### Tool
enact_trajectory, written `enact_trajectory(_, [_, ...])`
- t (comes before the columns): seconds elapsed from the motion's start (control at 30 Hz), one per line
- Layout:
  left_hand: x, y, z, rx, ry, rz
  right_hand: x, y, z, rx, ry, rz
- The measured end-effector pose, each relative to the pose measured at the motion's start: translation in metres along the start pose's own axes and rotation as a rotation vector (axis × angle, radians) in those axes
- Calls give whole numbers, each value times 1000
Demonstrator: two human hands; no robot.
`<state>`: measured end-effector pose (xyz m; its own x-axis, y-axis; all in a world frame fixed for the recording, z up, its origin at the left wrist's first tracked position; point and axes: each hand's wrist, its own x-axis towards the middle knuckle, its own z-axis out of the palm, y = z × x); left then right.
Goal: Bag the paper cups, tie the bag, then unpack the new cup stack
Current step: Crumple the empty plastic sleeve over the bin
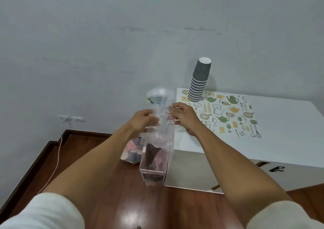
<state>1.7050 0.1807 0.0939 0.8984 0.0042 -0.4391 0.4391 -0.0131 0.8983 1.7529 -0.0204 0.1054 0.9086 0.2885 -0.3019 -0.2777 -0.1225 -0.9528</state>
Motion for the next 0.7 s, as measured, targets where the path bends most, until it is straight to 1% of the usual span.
enact_trajectory(0.07, [4,-5,-26,-68,-7,41,7,1,28,-39,-49,51])
enact_trajectory(0.13, [3,-9,-44,-95,-17,46,12,7,48,-53,-71,61])
enact_trajectory(0.23, [6,-19,-69,-185,-21,-6,24,19,80,97,-11,87])
enact_trajectory(0.33, [8,-29,-89,-336,-124,-100,29,29,102,235,34,116])
enact_trajectory(0.4, [7,-36,-99,-517,-209,-211,32,35,109,195,51,91])
enact_trajectory(0.47, [13,-43,-106,-659,-307,-326,40,45,113,76,82,80])
enact_trajectory(0.53, [22,-47,-106,-610,-396,-412,51,55,115,-30,111,44])
enact_trajectory(0.6, [31,-51,-104,-425,-452,-434,62,70,116,-101,98,3])
enact_trajectory(0.67, [41,-59,-104,-259,-431,-415,72,85,114,-88,101,6])
enact_trajectory(0.7, [47,-65,-106,-219,-395,-403,76,92,111,-53,139,11])
